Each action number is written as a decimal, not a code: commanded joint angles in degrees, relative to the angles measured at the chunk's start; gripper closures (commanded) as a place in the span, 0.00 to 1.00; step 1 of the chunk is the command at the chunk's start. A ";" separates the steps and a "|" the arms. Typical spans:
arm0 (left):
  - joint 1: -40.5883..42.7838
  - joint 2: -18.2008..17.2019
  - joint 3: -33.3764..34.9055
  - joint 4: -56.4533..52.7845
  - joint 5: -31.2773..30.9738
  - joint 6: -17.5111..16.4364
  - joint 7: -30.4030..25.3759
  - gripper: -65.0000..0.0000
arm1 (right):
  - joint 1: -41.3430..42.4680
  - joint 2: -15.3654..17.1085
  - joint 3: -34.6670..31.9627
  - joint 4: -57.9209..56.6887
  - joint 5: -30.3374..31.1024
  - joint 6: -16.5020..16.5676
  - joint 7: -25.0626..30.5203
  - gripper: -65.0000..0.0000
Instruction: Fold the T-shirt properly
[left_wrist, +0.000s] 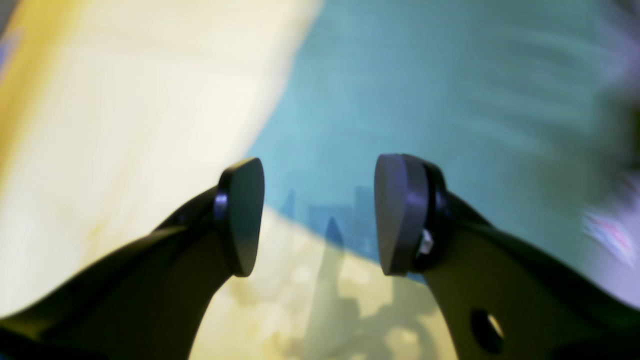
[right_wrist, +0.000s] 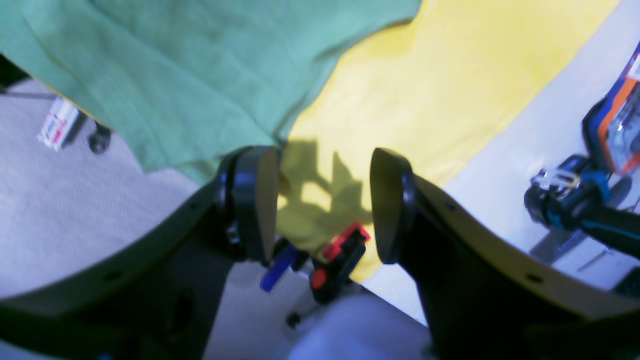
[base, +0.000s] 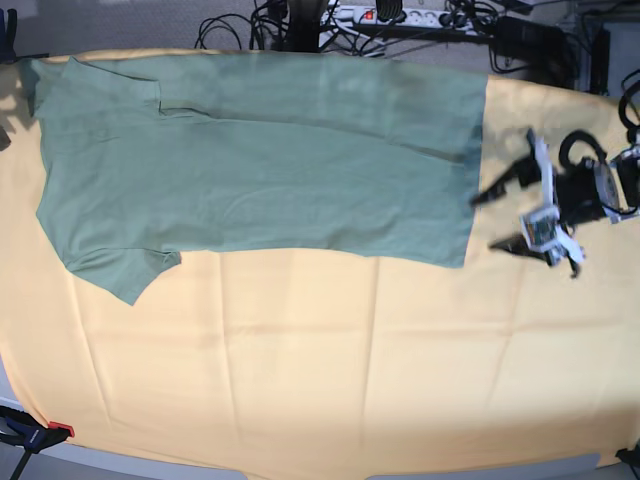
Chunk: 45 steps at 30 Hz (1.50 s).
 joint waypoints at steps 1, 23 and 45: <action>-0.83 0.13 -1.57 -1.36 -1.14 3.26 -0.92 0.45 | 0.17 1.09 0.98 0.33 0.70 -0.05 0.37 0.51; -0.85 27.50 -12.02 -43.52 -26.21 -13.40 6.97 0.45 | 0.17 0.94 0.98 0.33 1.01 -0.44 3.41 0.51; -8.48 31.36 -7.63 -43.60 -31.06 -19.69 31.12 0.45 | 0.20 0.94 0.98 0.33 1.03 -0.44 5.33 0.51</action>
